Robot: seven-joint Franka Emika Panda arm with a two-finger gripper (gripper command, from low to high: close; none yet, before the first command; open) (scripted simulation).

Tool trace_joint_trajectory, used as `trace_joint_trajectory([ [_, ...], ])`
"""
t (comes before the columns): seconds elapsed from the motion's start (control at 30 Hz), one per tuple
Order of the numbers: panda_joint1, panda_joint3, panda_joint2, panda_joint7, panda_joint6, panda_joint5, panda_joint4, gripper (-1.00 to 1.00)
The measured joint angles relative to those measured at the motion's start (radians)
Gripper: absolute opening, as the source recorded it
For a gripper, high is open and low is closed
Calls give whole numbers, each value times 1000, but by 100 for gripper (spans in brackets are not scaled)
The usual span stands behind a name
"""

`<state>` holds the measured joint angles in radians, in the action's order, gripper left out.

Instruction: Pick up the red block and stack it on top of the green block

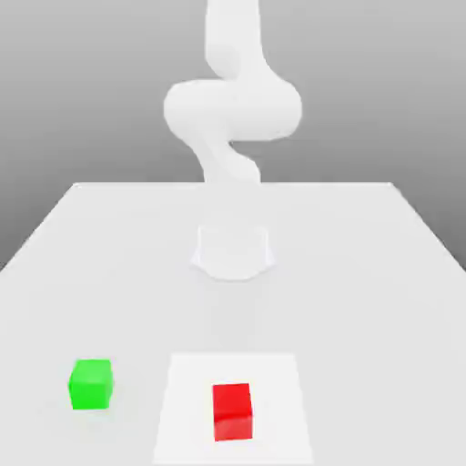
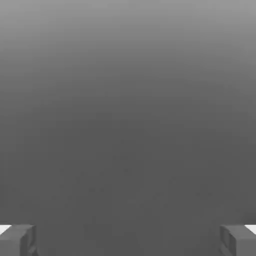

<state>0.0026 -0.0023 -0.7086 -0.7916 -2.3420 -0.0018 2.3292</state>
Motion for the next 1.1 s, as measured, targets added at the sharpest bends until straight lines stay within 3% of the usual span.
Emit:
trace_joint_trajectory([
  [0.73,19,-22,804,91,-370,8,256,0],
  [0.9,18,-17,985,104,-509,21,245,0],
  [0.93,16,-15,1020,106,-539,23,240,-100],
  [1.1,16,-15,1020,104,-539,21,240,-100],
])
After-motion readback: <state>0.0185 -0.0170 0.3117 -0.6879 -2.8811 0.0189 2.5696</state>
